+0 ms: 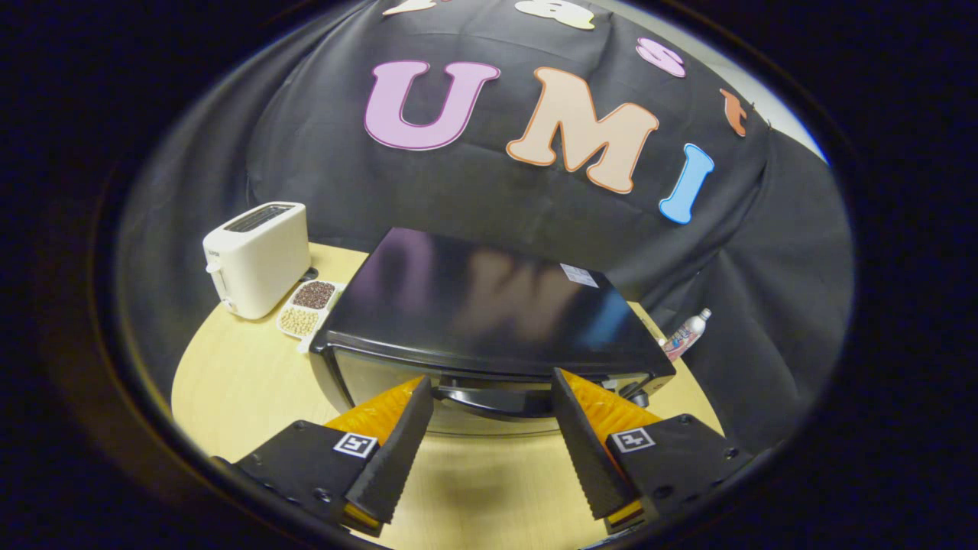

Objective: Open the toaster oven, put the food inside, and close the toaster oven door.

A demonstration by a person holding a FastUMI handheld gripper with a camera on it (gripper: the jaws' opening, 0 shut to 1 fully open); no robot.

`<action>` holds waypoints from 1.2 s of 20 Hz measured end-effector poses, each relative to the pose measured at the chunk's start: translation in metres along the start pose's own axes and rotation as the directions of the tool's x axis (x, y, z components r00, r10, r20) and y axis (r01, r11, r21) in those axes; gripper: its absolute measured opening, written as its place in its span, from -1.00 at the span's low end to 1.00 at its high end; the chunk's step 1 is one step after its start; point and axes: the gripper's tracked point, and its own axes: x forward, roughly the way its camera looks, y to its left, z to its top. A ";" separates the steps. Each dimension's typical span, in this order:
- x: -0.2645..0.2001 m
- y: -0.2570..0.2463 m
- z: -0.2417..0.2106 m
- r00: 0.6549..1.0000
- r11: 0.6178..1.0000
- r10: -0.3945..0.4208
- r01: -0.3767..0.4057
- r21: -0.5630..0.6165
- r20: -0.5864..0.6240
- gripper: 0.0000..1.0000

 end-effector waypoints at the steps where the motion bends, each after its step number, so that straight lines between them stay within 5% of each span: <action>1: -0.003 0.000 0.001 1.000 1.000 0.012 -0.012 0.010 -0.006 0.90; 8: -0.056 0.007 0.104 0.950 0.929 0.179 -0.249 0.274 0.257 0.89; 17: -0.072 -0.050 0.133 0.948 0.936 0.095 -0.188 0.297 0.303 0.97; 24: -0.055 -0.098 0.110 0.965 0.927 0.059 -0.147 0.344 0.255 0.97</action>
